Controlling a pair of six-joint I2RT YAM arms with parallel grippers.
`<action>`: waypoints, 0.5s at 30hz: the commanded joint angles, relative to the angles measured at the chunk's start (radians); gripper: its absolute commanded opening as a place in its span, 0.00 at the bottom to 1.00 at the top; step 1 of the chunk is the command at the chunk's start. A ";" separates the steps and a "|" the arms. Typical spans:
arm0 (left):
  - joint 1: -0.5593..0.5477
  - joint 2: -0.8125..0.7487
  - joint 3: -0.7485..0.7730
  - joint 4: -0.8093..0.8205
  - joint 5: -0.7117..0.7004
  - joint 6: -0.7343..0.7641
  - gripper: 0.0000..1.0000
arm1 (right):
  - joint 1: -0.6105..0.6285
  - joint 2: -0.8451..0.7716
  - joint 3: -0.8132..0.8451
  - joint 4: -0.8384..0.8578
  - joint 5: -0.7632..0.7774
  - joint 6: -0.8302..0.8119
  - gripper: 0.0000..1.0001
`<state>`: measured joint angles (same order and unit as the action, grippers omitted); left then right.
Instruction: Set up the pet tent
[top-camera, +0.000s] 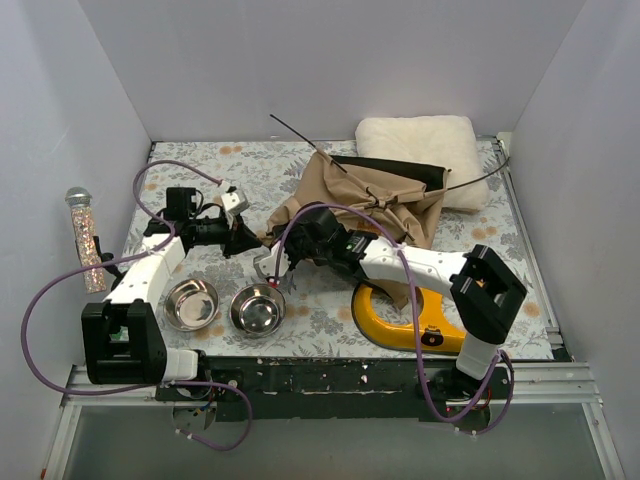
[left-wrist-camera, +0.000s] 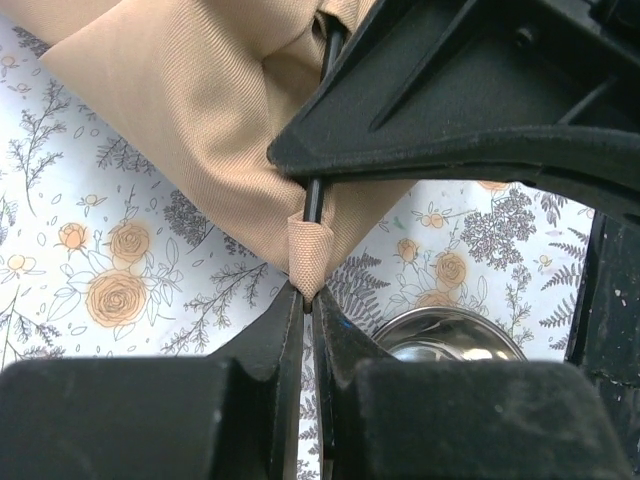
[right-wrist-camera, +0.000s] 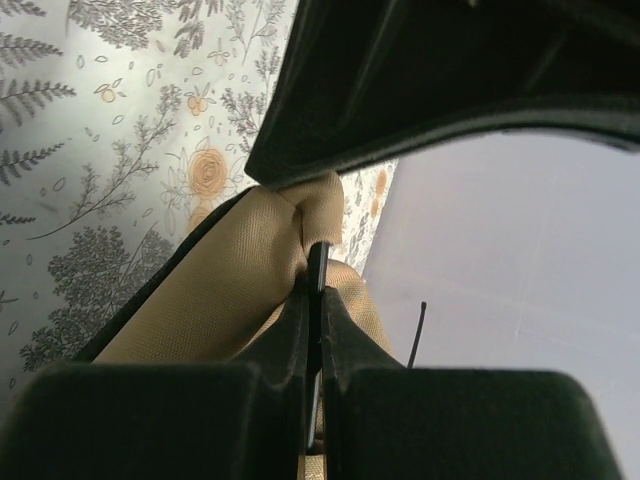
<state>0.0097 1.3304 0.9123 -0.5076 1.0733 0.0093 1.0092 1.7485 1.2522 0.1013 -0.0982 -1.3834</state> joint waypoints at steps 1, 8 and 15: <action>-0.057 0.009 0.091 -0.091 -0.045 0.141 0.00 | 0.009 -0.044 -0.042 -0.100 -0.060 -0.068 0.01; -0.142 0.046 0.143 -0.123 -0.124 0.155 0.00 | 0.052 -0.015 -0.039 -0.141 -0.084 -0.082 0.01; -0.137 0.041 0.151 -0.143 -0.193 0.060 0.25 | 0.066 0.011 -0.031 -0.126 -0.045 -0.017 0.01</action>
<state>-0.1242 1.3941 1.0016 -0.7040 0.8604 0.1204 1.0393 1.7405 1.2209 0.0242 -0.0963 -1.4242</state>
